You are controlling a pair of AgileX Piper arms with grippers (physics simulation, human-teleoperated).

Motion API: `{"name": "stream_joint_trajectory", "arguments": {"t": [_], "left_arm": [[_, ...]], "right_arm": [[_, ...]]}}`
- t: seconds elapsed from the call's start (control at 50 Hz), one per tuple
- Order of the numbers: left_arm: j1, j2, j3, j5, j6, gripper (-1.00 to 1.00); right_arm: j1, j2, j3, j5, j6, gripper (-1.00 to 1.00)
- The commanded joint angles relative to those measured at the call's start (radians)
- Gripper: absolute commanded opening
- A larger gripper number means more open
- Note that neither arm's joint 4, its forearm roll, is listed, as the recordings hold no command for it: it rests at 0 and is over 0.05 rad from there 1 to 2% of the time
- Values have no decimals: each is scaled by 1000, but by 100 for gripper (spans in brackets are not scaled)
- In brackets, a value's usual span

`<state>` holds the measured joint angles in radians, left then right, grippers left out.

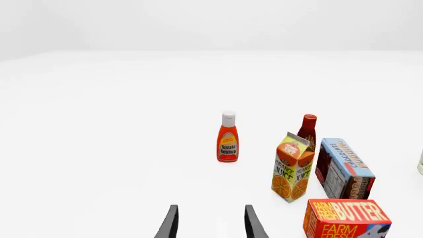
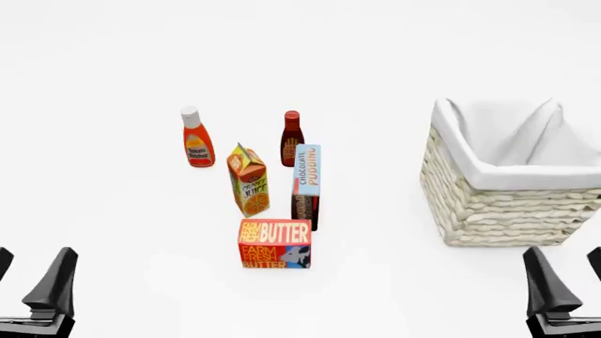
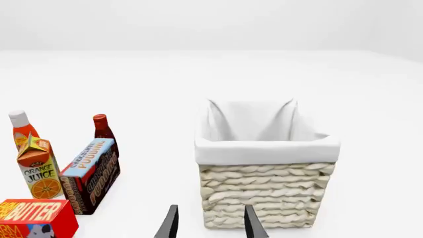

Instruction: Pick the butter and place it in the basket.

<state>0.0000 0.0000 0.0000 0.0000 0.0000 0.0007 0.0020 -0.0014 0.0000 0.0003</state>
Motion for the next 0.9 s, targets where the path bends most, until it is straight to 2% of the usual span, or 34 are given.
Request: {"name": "stream_joint_trajectory", "arguments": {"t": [0.02,0.5,0.54,0.58,0.68,0.7,0.74,0.84,0.9], "left_arm": [[0,0,0,0,0,100],[0,0,0,0,0,100],[0,0,0,0,0,100],[0,0,0,0,0,100],[0,0,0,0,0,100],[0,0,0,0,0,100],[0,0,0,0,0,100],[0,0,0,0,0,100],[0,0,0,0,0,100]], "right_arm": [[1,4,-3,1,0,100],[28,7,-22,24,-4,100],[36,6,-42,45,-12,100],[50,13,-64,63,6,100],[76,15,-109,107,-11,100],[83,26,-127,117,-12,100],[98,49,-170,137,34,100],[135,73,-314,215,23,100],[147,144,-349,199,20,100]]}}
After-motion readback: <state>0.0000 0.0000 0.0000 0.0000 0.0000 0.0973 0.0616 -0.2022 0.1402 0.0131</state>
